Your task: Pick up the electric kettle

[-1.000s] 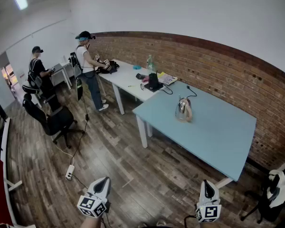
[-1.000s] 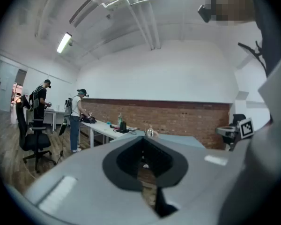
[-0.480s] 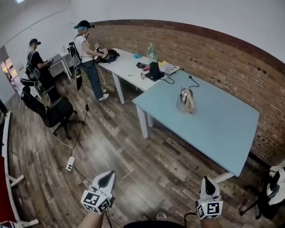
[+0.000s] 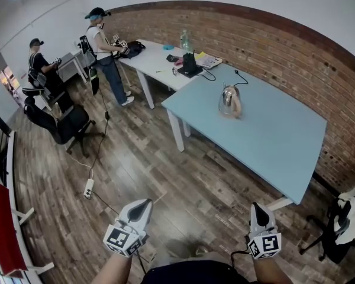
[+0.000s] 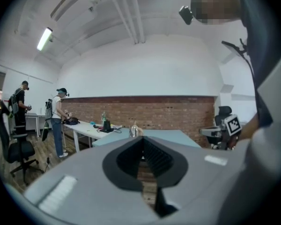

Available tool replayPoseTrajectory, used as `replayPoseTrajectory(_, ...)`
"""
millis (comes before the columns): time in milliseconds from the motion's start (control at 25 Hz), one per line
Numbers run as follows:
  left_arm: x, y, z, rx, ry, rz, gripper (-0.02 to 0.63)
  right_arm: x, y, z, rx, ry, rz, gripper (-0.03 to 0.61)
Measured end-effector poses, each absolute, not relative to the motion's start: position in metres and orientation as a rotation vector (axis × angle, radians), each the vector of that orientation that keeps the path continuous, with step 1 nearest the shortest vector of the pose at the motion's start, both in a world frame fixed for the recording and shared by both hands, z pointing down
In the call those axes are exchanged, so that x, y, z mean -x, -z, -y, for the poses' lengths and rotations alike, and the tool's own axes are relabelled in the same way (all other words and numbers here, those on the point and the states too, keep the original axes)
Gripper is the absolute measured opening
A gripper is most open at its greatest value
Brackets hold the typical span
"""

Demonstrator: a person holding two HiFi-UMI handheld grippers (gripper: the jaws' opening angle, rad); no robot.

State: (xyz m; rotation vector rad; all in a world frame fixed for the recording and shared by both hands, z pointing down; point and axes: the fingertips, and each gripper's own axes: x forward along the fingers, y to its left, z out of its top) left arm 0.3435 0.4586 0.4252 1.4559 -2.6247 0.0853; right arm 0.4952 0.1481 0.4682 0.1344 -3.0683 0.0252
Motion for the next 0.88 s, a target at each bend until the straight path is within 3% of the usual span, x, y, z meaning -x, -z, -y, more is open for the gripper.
replayPoseTrajectory(240, -0.339, -0.432, -0.451, -1.459, -0.162, 2.582, 0.002, -0.482, -0.468, -0.144, -0.122, -0.048, 3.06, 0.003)
replayPoseTrajectory(880, -0.24, -0.436, -0.378, -1.675, -0.17, 2.511, 0.002, -0.413, -0.461, -0.122, -0.269, -0.016, 3.001, 0.003)
